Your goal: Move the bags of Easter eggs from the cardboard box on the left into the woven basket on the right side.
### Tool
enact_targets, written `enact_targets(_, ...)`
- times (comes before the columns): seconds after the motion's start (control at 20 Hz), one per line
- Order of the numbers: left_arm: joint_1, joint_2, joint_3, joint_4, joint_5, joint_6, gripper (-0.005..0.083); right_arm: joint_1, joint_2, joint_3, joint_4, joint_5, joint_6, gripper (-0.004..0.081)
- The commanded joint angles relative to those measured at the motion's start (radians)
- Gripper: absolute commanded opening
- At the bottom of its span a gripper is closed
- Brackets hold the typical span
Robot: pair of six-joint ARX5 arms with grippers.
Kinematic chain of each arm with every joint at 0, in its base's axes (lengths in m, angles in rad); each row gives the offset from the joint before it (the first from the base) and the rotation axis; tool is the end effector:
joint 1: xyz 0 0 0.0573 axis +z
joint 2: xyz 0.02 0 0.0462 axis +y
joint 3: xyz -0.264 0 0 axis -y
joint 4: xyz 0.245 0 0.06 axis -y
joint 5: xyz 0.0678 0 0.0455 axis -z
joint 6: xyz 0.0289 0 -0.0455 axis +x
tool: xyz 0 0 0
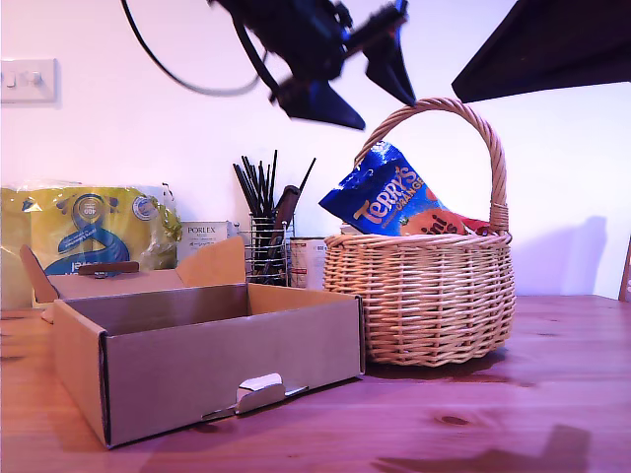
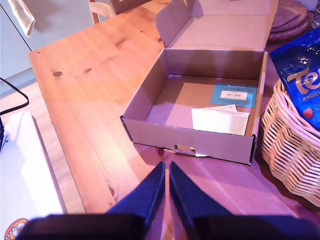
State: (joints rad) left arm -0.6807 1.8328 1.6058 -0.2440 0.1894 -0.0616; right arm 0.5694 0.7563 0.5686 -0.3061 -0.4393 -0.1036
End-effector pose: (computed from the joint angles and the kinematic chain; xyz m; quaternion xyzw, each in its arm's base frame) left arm 0.3279 -0.2725 0.3182 0.0296 0.2388 -0.4027 0.8831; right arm 0.1303 0.0980 0.2534 -0.0598 0.2193 0.4806 0.8470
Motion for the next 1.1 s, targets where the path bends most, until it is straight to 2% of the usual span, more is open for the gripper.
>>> enact_targets(0.0, -0.001, -0.008, -0.012, -0.064, 0.0, 0.039, 0.0405, -0.003, -0.004, 0.013, 0.01, 0.005, -0.003, -0.0012)
enact_targets(0.15, 0.009, -0.048, -0.012, -0.159, 0.0, 0.126, 0.0008, -0.028, -0.004, 0.013, 0.01, 0.066, 0.01, -0.0012)
enact_targets(0.2, 0.01, -0.058, -0.012, -0.187, 0.0, 0.146, -0.0014, -0.046, -0.004, 0.013, 0.011, 0.088, 0.027, -0.0012)
enact_targets(0.45, 0.045, -0.119, -0.062, -0.224, -0.001, 0.167, -0.0019, -0.209, -0.037, 0.013, 0.03, 0.138, 0.055, -0.0012)
enact_targets(0.55, 0.073, -0.165, -0.126, -0.206, -0.001, 0.167, -0.0019, -0.285, -0.08, 0.013, 0.036, 0.142, 0.06, -0.0012)
enact_targets(0.7, 0.116, -0.272, -0.282, -0.129, -0.002, 0.167, -0.0019, -0.363, -0.161, 0.013, 0.031, 0.207, 0.047, -0.0012)
enact_targets(0.8, 0.145, -0.383, -0.427, -0.061, -0.029, 0.167, -0.0019, -0.392, -0.21, 0.013, 0.004, 0.211, 0.024, -0.0012)
enact_targets(1.05, 0.175, -0.717, -0.776, 0.086, -0.112, 0.166, -0.0019, -0.397, -0.273, 0.013, -0.057, 0.211, 0.023, -0.0012)
